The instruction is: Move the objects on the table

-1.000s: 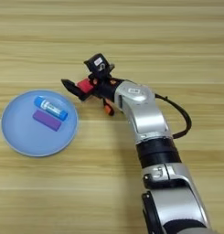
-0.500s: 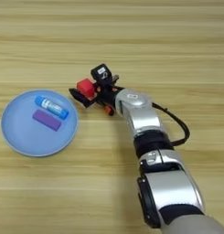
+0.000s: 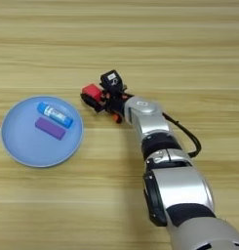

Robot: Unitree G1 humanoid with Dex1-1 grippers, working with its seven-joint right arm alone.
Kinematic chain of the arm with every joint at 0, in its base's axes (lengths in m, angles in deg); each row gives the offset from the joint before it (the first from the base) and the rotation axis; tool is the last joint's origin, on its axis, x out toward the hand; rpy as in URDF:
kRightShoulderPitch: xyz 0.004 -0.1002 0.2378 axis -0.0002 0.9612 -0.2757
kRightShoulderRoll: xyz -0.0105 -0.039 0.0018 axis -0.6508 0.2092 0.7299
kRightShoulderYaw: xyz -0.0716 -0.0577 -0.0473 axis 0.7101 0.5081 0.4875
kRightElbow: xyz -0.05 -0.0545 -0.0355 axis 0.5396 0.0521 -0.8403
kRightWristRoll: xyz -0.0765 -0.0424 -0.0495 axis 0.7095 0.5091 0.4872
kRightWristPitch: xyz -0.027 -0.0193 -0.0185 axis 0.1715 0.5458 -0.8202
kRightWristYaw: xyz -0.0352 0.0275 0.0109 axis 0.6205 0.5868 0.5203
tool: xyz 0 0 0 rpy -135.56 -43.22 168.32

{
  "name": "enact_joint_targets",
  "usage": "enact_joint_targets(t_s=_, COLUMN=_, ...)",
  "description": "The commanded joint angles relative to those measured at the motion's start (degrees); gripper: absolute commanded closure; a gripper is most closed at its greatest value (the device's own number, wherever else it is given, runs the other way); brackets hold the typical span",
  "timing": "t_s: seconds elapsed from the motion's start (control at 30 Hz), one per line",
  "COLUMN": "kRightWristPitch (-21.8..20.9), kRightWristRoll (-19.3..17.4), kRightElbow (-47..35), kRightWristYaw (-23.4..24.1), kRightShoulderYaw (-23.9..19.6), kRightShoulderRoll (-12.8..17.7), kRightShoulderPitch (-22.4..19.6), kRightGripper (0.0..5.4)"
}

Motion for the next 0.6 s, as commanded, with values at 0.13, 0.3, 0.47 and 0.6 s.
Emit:
enact_joint_targets(t_s=0.13, kRightWristPitch=-2.6, kRightWristRoll=0.2, kRightElbow=-1.0, kRightWristYaw=1.0, kRightShoulderYaw=-1.0, kRightShoulderRoll=1.2, kRightShoulderPitch=-6.3, kRightGripper=2.01)
enact_joint_targets(t_s=0.3, kRightWristPitch=-2.7, kRightWristRoll=0.8, kRightElbow=-0.1, kRightWristYaw=1.0, kRightShoulderYaw=-0.9, kRightShoulderRoll=1.2, kRightShoulderPitch=-6.5, kRightGripper=2.48)
enact_joint_targets(t_s=0.47, kRightWristPitch=-2.7, kRightWristRoll=1.1, kRightElbow=0.3, kRightWristYaw=0.8, kRightShoulderYaw=-0.9, kRightShoulderRoll=1.1, kRightShoulderPitch=-6.6, kRightGripper=2.94)
enact_joint_targets(t_s=0.6, kRightWristPitch=-2.7, kRightWristRoll=1.3, kRightElbow=0.6, kRightWristYaw=0.8, kRightShoulderYaw=-0.8, kRightShoulderRoll=1.1, kRightShoulderPitch=-6.6, kRightGripper=3.15)
